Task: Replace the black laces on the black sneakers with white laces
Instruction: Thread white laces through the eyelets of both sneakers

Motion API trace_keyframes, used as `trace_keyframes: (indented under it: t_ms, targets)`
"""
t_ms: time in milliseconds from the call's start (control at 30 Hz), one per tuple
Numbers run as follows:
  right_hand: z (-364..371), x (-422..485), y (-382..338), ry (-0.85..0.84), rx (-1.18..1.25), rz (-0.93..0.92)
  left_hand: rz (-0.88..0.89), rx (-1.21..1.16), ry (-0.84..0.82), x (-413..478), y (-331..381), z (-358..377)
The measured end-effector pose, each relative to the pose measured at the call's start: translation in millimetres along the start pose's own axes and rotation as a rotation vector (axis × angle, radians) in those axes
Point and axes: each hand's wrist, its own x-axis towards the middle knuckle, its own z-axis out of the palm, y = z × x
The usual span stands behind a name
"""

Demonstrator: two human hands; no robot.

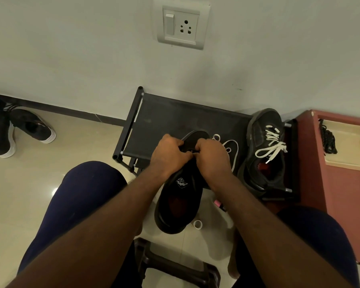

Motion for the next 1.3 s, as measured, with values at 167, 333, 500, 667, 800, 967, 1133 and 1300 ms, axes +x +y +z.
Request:
trace_keyframes:
  t_ms: [167, 333, 500, 667, 800, 967, 1133, 1300]
  targets:
    - [0, -5, -5, 0.007, -0.052, -0.148, 0.019, -0.04, -0.033, -2, 5, -9]
    - [16, -7, 7, 0.175, 0.202, -0.099, 0.028, -0.005, -0.06, -2, 0, -6]
    - [7, 4, 1, 0.14, 0.432, 0.062, 0.01, -0.064, -0.085, 0, -11, -3]
    - [-14, 26, -42, 0.112, 0.585, -0.054, -0.097, -0.095, -0.006, -3, -8, 5]
    - [-63, 37, -96, 0.226, 1.012, -0.159, -0.063, 0.007, 0.072, -3, -7, 15]
    - [-75, 23, -67, 0.14, 0.795, -0.112, -0.057, 0.058, 0.074, 1, -1, 12]
    - [-47, -54, -4, -0.032, 0.708, 0.29, -0.108, -0.096, 0.089, 5, -3, 9]
    - [-16, -87, -17, -0.331, 0.442, 0.198, -0.287, -0.356, 0.145, 14, 8, 7]
